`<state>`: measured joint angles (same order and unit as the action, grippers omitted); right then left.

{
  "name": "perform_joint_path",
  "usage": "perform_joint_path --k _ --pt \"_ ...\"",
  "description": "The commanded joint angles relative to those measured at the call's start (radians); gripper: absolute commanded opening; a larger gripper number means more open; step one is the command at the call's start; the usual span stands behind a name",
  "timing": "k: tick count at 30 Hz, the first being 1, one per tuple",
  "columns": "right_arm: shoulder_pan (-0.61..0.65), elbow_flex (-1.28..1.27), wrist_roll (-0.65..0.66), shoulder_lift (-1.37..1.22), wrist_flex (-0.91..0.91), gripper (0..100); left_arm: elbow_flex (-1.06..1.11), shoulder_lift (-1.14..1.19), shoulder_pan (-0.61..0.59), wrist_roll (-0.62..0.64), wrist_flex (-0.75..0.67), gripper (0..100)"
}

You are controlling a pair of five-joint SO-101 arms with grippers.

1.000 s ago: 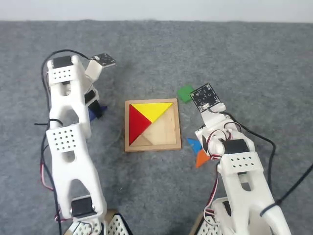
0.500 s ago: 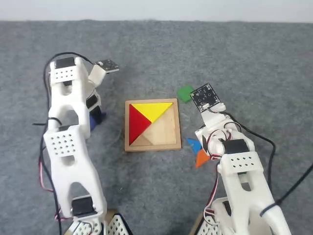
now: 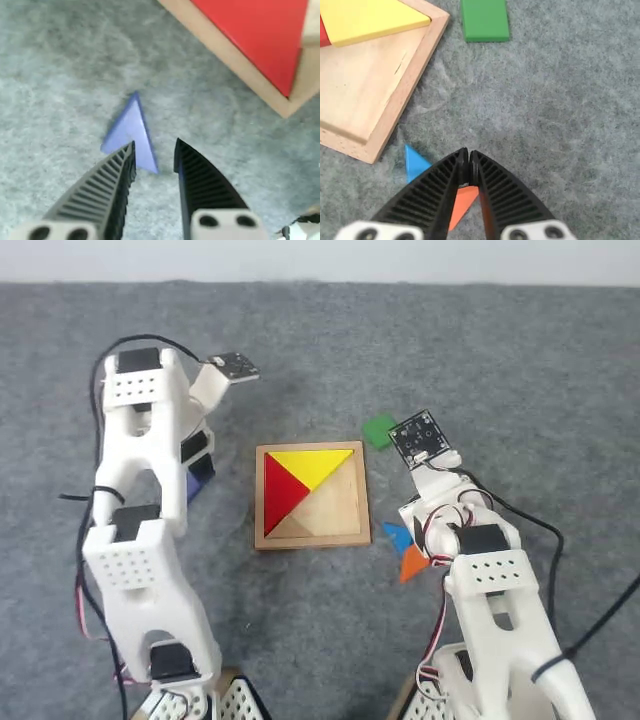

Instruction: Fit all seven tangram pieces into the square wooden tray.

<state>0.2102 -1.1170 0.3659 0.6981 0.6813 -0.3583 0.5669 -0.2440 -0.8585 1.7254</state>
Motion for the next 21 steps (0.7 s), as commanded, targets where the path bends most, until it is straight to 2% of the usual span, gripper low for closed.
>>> perform_joint_path --k 1,5,7,14,21 --pt "-0.013 0.015 0.011 0.05 -0.018 1.7 -0.001 -0.072 -0.025 0.002 -0.046 16" --pt "-0.013 0.015 0.011 0.05 -0.018 1.7 0.005 -0.034 -0.078 -0.021 -0.061 25" --pt "-0.013 0.015 0.011 0.05 -0.018 1.7 0.008 0.015 -0.095 -0.066 -0.086 25" --pt "-0.013 0.015 0.011 0.05 -0.016 1.7 0.002 0.17 -0.104 -0.068 -0.222 25" --pt "-0.013 0.014 0.011 0.05 -0.018 1.7 -0.027 0.193 -0.107 -0.066 -0.17 25"
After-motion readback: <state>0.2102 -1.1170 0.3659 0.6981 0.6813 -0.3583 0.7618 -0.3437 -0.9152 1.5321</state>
